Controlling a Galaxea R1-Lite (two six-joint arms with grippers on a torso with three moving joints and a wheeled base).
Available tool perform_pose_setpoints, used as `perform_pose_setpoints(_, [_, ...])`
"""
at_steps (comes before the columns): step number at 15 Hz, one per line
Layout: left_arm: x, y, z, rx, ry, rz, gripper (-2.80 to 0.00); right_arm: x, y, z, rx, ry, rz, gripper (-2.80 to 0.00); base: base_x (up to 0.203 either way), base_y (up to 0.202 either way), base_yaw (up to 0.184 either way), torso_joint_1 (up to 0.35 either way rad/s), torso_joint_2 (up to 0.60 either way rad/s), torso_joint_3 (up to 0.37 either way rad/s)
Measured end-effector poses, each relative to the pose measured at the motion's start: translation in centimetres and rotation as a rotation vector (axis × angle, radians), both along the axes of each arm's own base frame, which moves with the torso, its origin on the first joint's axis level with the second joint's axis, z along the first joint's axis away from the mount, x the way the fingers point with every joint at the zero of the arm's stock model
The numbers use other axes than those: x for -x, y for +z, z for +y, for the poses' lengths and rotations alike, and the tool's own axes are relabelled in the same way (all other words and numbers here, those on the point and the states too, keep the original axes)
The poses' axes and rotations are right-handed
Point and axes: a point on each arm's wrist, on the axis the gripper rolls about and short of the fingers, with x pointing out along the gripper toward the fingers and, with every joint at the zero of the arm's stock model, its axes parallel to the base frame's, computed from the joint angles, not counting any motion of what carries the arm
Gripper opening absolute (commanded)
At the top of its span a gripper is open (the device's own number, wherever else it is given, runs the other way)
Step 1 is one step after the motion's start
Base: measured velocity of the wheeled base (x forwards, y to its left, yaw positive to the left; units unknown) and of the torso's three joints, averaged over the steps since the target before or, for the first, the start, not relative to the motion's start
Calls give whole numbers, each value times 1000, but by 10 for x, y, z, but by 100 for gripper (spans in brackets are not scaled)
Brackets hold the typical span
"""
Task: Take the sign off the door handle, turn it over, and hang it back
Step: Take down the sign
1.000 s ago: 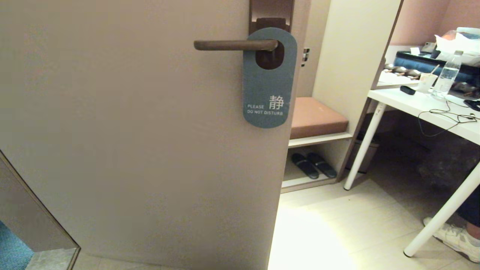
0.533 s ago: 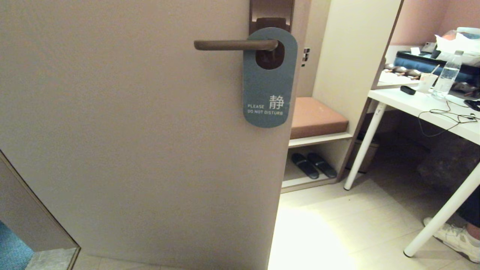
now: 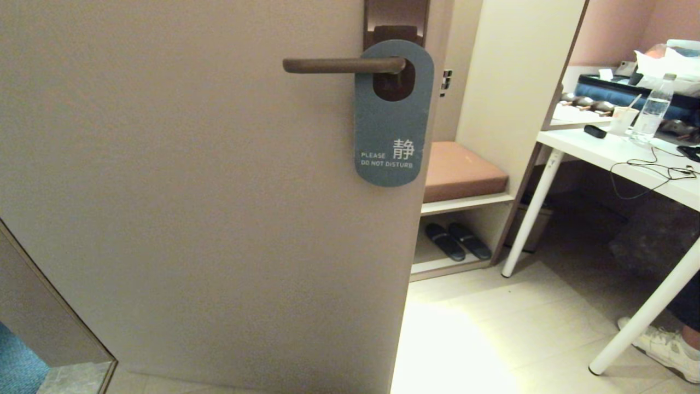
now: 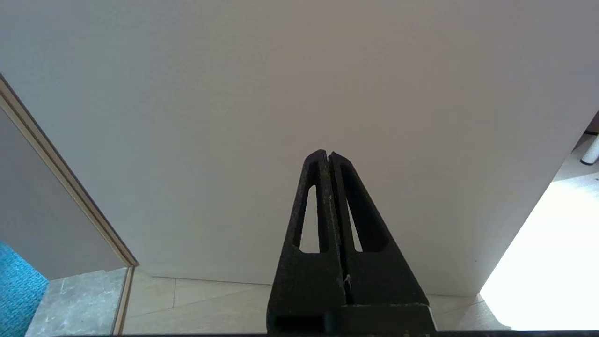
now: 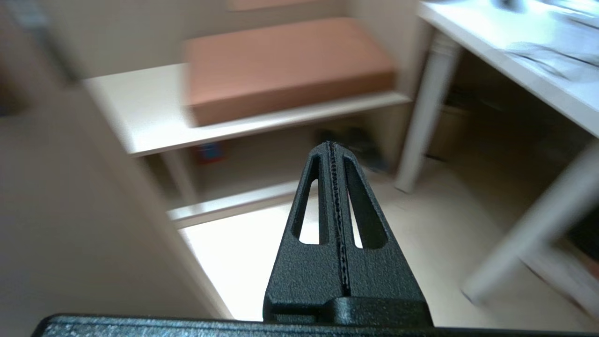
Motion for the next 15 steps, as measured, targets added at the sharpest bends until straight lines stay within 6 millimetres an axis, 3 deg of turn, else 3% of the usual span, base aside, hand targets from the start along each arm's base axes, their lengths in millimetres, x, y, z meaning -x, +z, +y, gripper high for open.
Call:
perform_pose_setpoints(7, [0,0,0,0,0,0,-280,-52,0,12,-54,537,10,-280,0,0,0,0,0,0])
perform_pose_setpoints(12, [0,0,0,0,0,0,-280,-84,14,21,-109,1051,-7,-280,0,0,0,0,0,0])
perform_pose_setpoints(15, [0,0,0,-1,-1,0,-280,-110,15,23,-105,1186,-7,-280,0,0,0,0,0,0])
